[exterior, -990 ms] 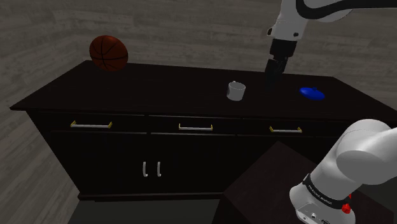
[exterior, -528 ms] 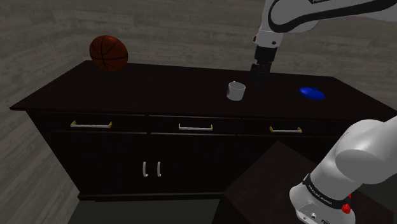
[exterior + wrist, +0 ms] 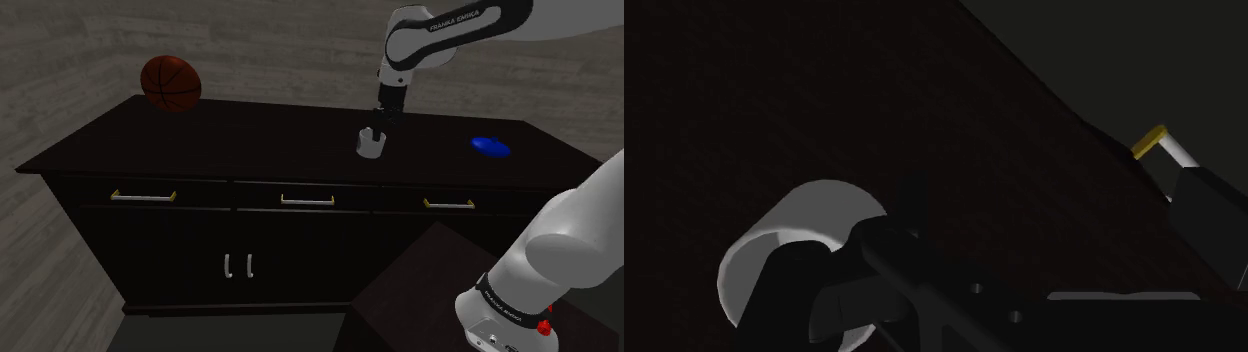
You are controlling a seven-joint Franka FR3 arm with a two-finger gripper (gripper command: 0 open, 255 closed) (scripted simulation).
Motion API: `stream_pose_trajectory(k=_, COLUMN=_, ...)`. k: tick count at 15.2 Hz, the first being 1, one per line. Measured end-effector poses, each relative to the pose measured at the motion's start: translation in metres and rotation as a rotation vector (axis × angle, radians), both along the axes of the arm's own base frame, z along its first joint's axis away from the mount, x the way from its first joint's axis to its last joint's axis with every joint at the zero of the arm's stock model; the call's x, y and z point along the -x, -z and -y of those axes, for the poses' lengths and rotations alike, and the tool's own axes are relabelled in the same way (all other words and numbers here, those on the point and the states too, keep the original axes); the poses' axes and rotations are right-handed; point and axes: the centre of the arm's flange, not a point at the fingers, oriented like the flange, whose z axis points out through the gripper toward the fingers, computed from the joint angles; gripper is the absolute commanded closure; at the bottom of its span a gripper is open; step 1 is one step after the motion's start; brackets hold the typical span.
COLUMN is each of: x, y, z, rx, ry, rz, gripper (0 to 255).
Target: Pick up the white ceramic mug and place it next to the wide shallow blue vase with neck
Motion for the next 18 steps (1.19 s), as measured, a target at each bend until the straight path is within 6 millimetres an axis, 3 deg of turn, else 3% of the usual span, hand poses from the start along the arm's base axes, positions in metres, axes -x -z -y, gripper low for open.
stream_pose_trajectory(k=10, x=-0.101, y=0.056, z=0.056, rx=0.053, ry=0.021, rz=-0.002, gripper=0)
stream_pose_trajectory(k=18, x=-0.108, y=0.099, z=0.064, rx=0.059, ry=0.023, rz=-0.002, gripper=0)
